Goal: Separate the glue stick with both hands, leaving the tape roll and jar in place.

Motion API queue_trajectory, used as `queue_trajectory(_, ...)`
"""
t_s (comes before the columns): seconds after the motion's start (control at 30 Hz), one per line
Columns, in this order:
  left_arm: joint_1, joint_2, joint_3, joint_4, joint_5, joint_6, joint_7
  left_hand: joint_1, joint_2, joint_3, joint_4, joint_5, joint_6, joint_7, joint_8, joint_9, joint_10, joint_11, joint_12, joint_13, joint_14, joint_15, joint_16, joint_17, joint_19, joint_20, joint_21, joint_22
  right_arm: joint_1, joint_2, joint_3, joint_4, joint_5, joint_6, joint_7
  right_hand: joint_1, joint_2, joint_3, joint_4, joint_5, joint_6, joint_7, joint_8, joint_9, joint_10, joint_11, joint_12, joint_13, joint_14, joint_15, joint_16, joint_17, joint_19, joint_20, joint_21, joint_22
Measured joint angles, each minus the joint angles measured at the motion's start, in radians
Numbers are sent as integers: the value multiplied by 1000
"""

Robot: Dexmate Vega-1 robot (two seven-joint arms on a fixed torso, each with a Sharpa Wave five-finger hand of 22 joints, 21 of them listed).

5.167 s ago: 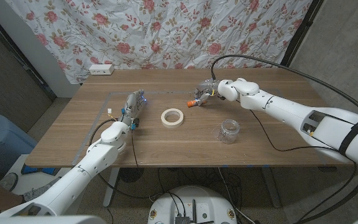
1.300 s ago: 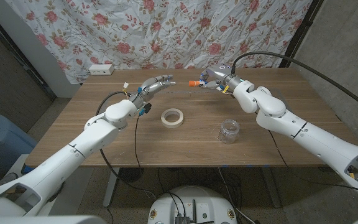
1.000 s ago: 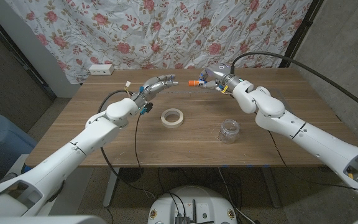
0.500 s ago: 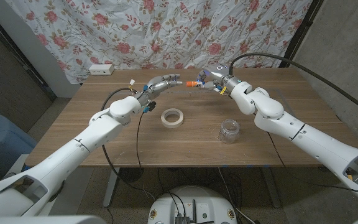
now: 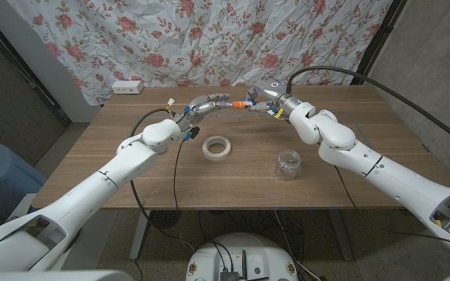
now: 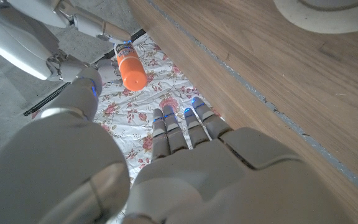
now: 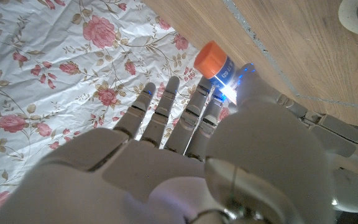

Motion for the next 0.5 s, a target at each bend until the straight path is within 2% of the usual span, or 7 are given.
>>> queue_trajectory(0.27,-19,-20,16,21,8,3,-1,31,13,-8,5,4,27,4,8,-2,52,9,8,0,16,-5,0,-2,26,8,0,0,2,5,0,0,-6,2,-1,0,0,0,0,0,0,0,-4,0,0,0,0,-1,0,0,0,0,0,0,0,0)
queue_trajectory(0.4,-25,-27,21,26,12,6,-1,43,17,-9,7,8,35,-3,8,-2,82,10,16,-5,25,-7,0,-2,40,7,0,0,3,8,-1,1,-11,2,-2,0,0,0,0,0,0,0,-4,0,0,0,0,-1,0,0,0,0,0,0,0,0)
queue_trajectory(0.5,-28,-31,24,28,14,8,0,53,19,-17,7,8,50,-1,8,-2,105,14,16,-5,36,-11,0,-2,53,16,2,0,4,10,-3,2,-15,1,-2,0,0,0,0,0,3,-4,-6,0,0,0,0,-1,0,0,0,0,0,0,0,0)
